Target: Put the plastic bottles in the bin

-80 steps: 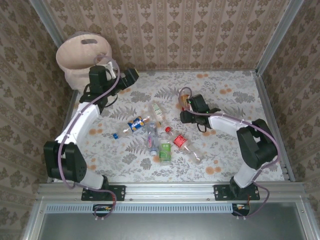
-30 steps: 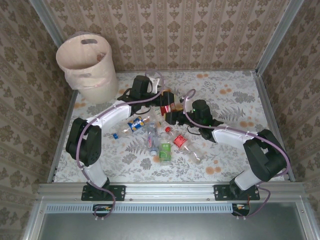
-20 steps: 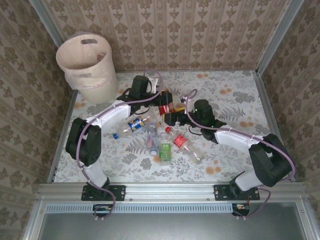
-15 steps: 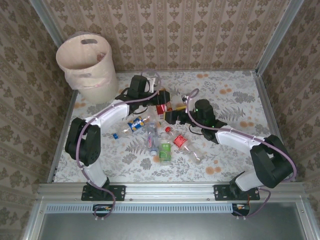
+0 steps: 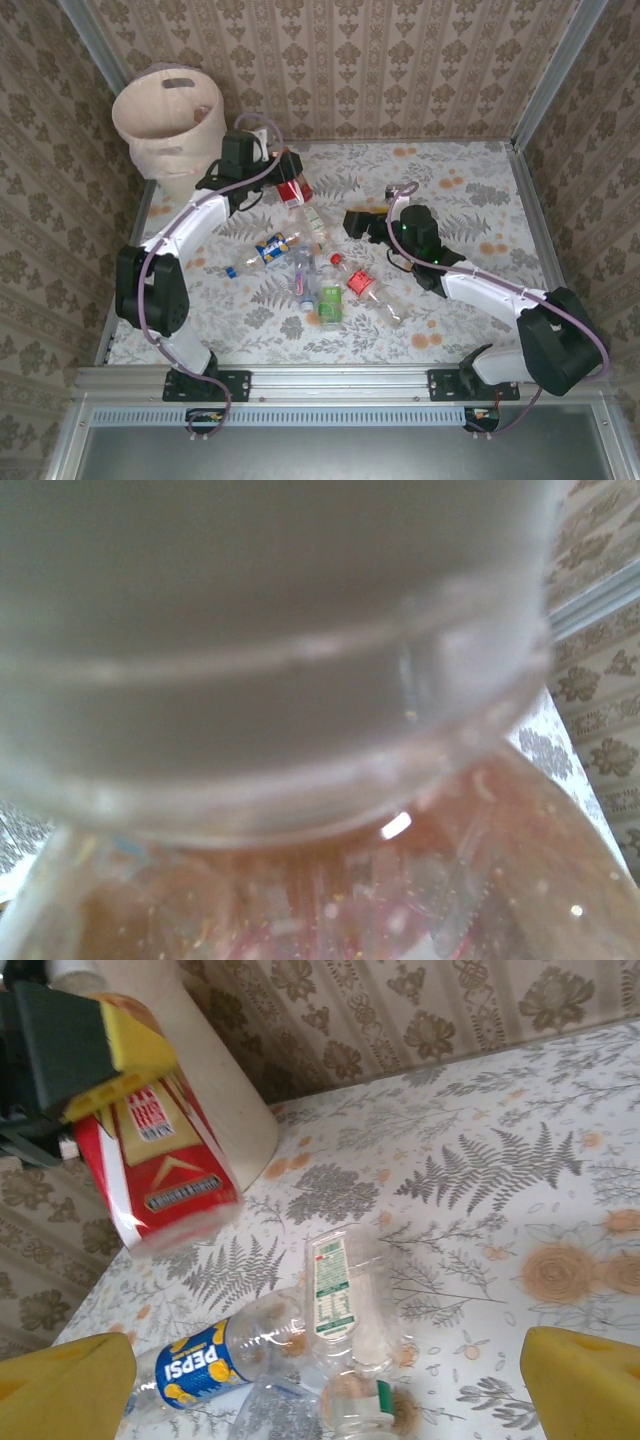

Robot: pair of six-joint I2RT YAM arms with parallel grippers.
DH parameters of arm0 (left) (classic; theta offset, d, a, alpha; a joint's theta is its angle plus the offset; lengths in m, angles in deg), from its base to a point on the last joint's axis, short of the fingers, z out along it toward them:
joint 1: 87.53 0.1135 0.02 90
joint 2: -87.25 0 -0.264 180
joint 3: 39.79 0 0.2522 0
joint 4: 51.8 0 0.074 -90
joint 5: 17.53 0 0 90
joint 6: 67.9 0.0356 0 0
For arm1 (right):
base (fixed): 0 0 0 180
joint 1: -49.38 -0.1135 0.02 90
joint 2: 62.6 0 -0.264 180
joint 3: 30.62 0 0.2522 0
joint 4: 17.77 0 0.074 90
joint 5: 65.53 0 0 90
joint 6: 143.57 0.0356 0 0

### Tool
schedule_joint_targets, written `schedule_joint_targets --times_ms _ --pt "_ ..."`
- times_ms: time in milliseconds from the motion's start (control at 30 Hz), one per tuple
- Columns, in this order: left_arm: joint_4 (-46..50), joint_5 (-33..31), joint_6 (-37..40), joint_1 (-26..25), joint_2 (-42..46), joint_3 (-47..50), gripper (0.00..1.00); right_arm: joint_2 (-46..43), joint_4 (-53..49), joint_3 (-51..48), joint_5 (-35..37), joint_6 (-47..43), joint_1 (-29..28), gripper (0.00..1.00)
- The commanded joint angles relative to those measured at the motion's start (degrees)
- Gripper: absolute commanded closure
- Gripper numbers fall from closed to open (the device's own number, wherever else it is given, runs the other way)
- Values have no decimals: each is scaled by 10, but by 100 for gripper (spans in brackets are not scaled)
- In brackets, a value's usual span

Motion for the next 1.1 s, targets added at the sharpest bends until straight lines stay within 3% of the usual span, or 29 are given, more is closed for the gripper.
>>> schedule_joint_targets --times_ms 0,133,467,733,900,1067 --pt "0 -18 25 9 22 -49 35 -18 12 -13 54 -19 -1 0" --pt "56 -70 49 25 17 -120 38 -27 7 -19 72 -20 -1 0" --pt "94 -192 102 83 0 -254 38 -33 -4 -13 74 -22 1 0" --pt "118 -215 137 151 -65 -388 36 -29 -7 -11 74 -15 1 0" --pt "96 -207 163 192 -93 -413 35 -36 -30 -3 73 -16 1 0" --pt "118 -242 207 224 -141 -459 35 -42 -37 -3 81 -21 2 0"
